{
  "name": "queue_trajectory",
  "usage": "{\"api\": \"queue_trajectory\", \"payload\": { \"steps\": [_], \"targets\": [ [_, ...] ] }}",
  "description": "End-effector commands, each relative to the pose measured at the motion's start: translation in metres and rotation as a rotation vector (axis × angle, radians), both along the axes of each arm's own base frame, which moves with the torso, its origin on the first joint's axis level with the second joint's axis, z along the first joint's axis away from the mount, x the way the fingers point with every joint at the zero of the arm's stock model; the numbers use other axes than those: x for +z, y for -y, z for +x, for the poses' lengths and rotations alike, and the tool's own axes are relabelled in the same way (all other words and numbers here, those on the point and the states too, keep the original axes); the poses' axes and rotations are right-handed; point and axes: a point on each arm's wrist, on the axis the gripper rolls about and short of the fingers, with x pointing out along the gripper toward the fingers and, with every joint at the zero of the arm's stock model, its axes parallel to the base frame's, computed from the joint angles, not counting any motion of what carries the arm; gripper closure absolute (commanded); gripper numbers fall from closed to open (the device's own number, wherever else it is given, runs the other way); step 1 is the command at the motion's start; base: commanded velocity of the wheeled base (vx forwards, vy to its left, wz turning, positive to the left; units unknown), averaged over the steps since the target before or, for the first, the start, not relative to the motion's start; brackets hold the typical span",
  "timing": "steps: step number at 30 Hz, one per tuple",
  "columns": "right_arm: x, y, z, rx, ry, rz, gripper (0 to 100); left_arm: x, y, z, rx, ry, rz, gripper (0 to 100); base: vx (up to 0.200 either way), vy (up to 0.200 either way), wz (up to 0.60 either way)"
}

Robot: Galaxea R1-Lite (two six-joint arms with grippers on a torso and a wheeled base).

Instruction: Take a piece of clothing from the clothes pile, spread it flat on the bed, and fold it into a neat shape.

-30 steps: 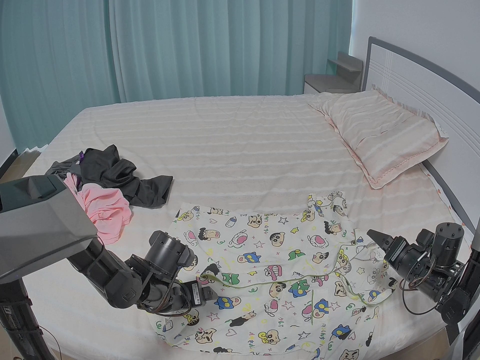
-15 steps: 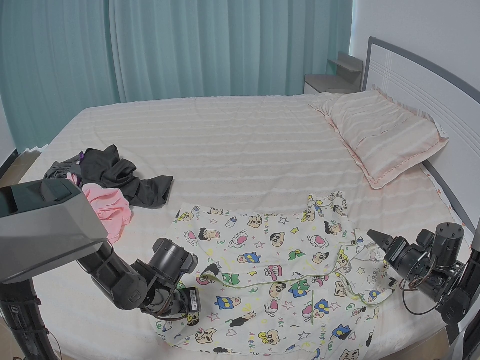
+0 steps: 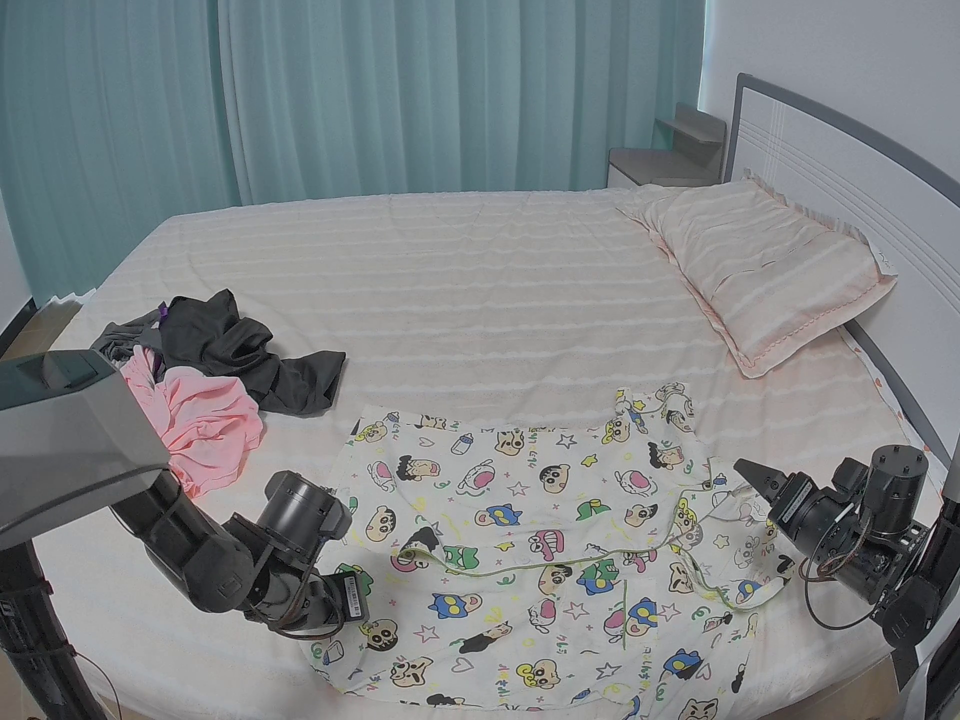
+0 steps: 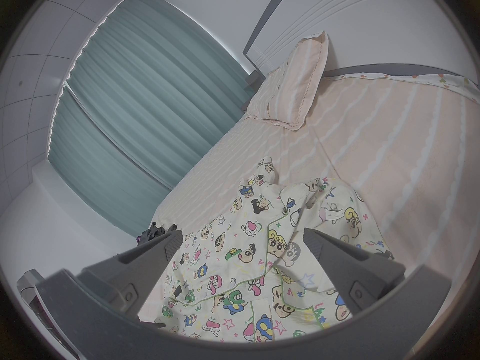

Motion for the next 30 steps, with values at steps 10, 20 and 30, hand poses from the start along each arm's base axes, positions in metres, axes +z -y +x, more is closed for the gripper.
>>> {"api": "queue_trajectory", "payload": {
  "steps": [10,20,30],
  "targets": [
    [-0.001,0.001,-0.003,0.001,-0.006,-0.002,0,-0.005,-0.029,-0.003,0.065,-0.016,-0.082,100,0.0,0.0,0.0],
    [-0.002,0.001,-0.003,0.001,-0.016,-0.004,0,-0.007,-0.046,0.001,0.128,0.013,-0.097,0,0.0,0.0,0.0],
    [-0.002,0.001,-0.003,0.001,-0.015,-0.004,0,0.035,-0.024,-0.018,0.016,0.113,-0.231,0,0.0,0.0,0.0]
  ]
}}
